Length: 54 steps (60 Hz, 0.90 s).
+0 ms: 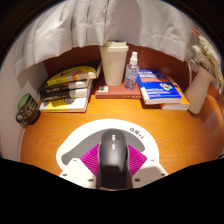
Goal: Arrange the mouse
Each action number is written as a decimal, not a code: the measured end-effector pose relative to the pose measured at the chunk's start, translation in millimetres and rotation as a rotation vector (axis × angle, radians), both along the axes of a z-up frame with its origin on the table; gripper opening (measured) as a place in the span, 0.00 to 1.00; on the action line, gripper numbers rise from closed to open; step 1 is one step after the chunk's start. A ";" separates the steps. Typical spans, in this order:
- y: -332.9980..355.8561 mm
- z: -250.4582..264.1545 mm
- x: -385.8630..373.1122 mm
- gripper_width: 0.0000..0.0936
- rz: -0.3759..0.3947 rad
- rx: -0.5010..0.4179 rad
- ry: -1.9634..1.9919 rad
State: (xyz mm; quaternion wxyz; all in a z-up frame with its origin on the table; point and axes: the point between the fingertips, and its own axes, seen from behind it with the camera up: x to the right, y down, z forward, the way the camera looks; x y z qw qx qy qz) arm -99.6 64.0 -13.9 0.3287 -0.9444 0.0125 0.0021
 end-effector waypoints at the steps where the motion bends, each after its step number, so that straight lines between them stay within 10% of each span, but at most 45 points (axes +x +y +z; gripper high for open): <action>1: -0.1 0.1 0.0 0.38 0.003 -0.003 -0.002; 12: 1.7 -0.2 0.0 0.54 0.003 -0.018 0.001; 19: -3.9 16.9 2.7 0.94 -0.018 -0.008 0.004; 54: -161.0 236.2 -15.1 0.93 0.055 0.292 0.036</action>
